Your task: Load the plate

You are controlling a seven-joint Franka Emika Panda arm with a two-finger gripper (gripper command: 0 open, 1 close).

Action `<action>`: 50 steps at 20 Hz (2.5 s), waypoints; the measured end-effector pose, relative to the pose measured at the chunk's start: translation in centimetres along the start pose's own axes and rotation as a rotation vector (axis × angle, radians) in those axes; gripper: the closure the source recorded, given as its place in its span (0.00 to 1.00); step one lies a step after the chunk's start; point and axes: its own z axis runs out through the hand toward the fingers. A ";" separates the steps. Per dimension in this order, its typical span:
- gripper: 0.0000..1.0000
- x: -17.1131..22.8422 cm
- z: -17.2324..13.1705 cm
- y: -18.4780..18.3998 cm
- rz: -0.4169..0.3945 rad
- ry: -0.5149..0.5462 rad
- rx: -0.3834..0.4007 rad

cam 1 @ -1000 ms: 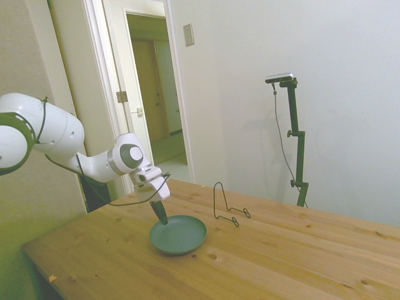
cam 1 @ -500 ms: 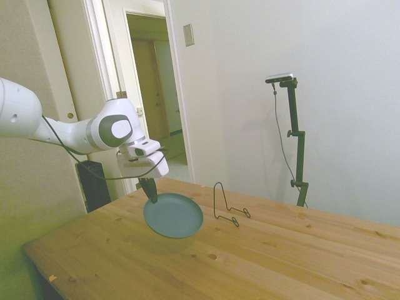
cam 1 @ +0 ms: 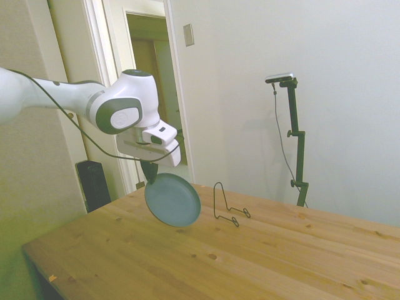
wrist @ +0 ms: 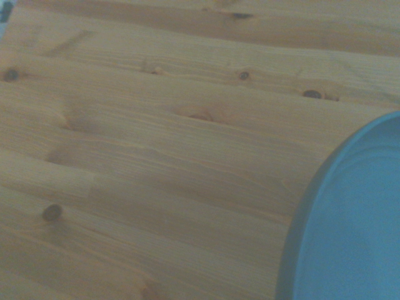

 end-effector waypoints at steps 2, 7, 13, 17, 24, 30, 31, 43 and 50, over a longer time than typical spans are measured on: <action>1.00 1.2 -1.8 0.8 -0.007 -0.033 0.036; 1.00 4.3 -3.5 2.3 0.001 -0.064 0.078; 1.00 6.8 -4.8 3.2 0.012 -0.056 0.100; 1.00 7.2 -5.1 3.1 0.000 -0.085 0.149; 1.00 10.9 -6.8 6.2 -0.029 -0.162 0.315; 1.00 14.3 -7.0 7.0 -0.050 -0.127 0.431; 1.00 14.7 -6.6 6.9 -0.055 -0.116 0.440; 1.00 17.6 -1.9 5.2 -0.046 -0.092 0.492; 1.00 18.9 -0.1 6.4 -0.021 -0.099 0.602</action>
